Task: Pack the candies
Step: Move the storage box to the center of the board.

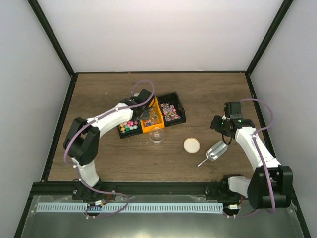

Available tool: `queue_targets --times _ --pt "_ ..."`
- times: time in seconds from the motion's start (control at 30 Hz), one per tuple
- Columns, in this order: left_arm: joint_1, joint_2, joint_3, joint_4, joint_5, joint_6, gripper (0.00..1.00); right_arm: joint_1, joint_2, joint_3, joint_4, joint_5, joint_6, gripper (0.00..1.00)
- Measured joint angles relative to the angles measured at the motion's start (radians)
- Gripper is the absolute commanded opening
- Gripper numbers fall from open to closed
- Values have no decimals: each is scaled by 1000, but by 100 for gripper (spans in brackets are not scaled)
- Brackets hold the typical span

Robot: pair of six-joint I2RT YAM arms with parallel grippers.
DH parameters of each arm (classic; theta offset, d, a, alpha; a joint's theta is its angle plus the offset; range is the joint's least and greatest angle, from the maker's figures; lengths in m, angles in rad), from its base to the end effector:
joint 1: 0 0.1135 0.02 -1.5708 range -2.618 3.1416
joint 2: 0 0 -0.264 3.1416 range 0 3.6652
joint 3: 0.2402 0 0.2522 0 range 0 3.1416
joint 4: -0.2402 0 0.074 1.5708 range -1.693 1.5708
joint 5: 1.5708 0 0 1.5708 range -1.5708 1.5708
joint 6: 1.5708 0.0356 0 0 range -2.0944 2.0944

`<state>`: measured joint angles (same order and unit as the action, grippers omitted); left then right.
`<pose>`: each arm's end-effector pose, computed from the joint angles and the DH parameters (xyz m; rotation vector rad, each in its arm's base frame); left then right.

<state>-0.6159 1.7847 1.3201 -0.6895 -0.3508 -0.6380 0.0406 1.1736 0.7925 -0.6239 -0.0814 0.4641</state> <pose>0.3053 -0.2011 0.2171 -0.1262 2.6014 0.0507 0.2260 0.0121 0.2291 0.5161 2.5469 0.2911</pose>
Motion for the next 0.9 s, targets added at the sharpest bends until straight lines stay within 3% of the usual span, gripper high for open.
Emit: queue_targets --times 0.27,0.47,0.63,0.9 --pt "20 112 96 -22 5 52 39 0 15 0 0 0 -3 51" --pt "68 147 99 -7 62 70 37 0 15 0 0 1 -3 51" --pt "98 191 161 -12 94 94 23 0 33 2 0 0 0 40" --pt "134 306 334 -45 114 89 11 0 47 20 0 -4 4 39"
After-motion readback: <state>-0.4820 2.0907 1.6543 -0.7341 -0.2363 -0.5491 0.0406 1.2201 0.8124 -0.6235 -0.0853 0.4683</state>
